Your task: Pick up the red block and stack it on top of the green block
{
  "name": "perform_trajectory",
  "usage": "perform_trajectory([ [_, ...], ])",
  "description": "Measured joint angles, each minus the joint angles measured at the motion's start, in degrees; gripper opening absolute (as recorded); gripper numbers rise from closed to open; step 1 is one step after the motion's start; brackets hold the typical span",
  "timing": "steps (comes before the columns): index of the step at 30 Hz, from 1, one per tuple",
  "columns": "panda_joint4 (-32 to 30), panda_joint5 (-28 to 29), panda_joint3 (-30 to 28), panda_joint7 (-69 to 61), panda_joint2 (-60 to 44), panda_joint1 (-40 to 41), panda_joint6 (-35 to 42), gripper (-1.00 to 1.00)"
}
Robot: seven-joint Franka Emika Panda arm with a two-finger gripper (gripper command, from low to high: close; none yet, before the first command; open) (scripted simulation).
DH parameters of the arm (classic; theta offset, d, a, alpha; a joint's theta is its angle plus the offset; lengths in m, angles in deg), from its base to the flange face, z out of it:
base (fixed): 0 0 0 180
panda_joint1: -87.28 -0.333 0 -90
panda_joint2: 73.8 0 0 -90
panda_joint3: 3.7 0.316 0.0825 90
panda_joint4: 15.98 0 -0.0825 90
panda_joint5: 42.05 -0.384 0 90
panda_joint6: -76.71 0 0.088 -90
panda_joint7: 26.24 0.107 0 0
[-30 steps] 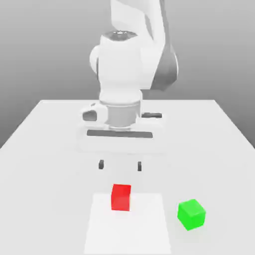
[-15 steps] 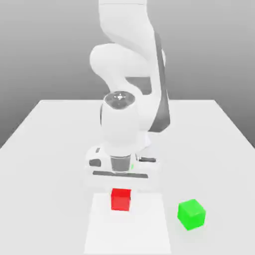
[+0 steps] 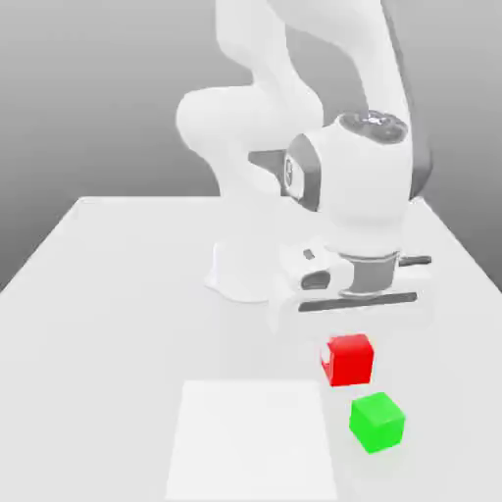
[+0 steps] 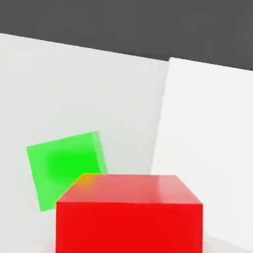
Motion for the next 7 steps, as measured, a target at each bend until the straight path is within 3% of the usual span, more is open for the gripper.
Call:
perform_trajectory([
  [4, 0.91, 2.04, -1.95, 1.77, -7.77, 1.86, -6.82, -1.00],
  [5, 0.98, 2.22, -2.20, 1.88, -8.95, 1.71, -7.91, 1.00],
  [7, 0.98, 2.22, -2.20, 1.88, -8.95, 1.71, -7.91, 1.00],
])
